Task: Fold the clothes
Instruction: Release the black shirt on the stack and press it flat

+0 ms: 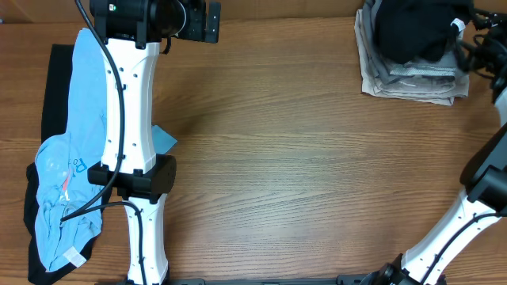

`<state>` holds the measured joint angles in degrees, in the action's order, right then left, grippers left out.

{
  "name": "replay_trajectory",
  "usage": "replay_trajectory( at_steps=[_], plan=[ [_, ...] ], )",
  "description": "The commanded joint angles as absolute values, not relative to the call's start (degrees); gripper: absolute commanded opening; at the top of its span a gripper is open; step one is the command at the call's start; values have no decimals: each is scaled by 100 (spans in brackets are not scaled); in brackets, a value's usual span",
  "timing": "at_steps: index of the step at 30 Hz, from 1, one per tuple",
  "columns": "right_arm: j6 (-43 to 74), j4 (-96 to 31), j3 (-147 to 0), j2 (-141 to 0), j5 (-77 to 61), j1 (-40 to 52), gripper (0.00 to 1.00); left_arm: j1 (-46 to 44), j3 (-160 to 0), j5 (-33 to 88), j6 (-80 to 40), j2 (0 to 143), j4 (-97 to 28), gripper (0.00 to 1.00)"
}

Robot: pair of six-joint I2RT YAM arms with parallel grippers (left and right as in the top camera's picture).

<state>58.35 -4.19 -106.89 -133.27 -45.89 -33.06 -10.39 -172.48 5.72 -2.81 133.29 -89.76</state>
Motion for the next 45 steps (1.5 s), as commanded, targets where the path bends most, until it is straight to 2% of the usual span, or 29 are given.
replay_trajectory(
  at_steps=[1,4,8,12,18,23,34,40,45],
  plan=[
    [3844,-1376,-11133,-12519,-4176,-3286,100,-1020,-17259,556,-279,13308,-8943,100],
    [2482,-2641,-11513,-12160,-3286,-3122,100,-1020,-17259,554,-276,13308,-8919,100],
    [1299,-3492,-12053,-11939,-2102,-2639,100,-1020,-17259,554,-279,13308,-8814,100],
    [886,-3260,-12230,-11939,-851,-1990,100,-1020,-17259,554,-276,13308,-8770,100],
    [720,-2196,-12221,-12425,899,-1280,100,-1020,-17259,532,-270,13308,-8777,100],
    [910,-1988,-12221,-13159,1160,-1232,100,-1017,-17259,528,-250,13308,-8772,100],
    [1223,-3061,-12210,-14750,1109,-1341,100,-1017,-17259,528,-123,13310,-8761,100],
    [1223,-3334,-12359,-14392,1107,-1380,100,-1017,-17259,532,-126,13310,-8788,100],
    [1199,-3983,-12866,-13384,967,-1487,100,-1017,-17259,534,-126,13310,-8788,100]
  ],
)
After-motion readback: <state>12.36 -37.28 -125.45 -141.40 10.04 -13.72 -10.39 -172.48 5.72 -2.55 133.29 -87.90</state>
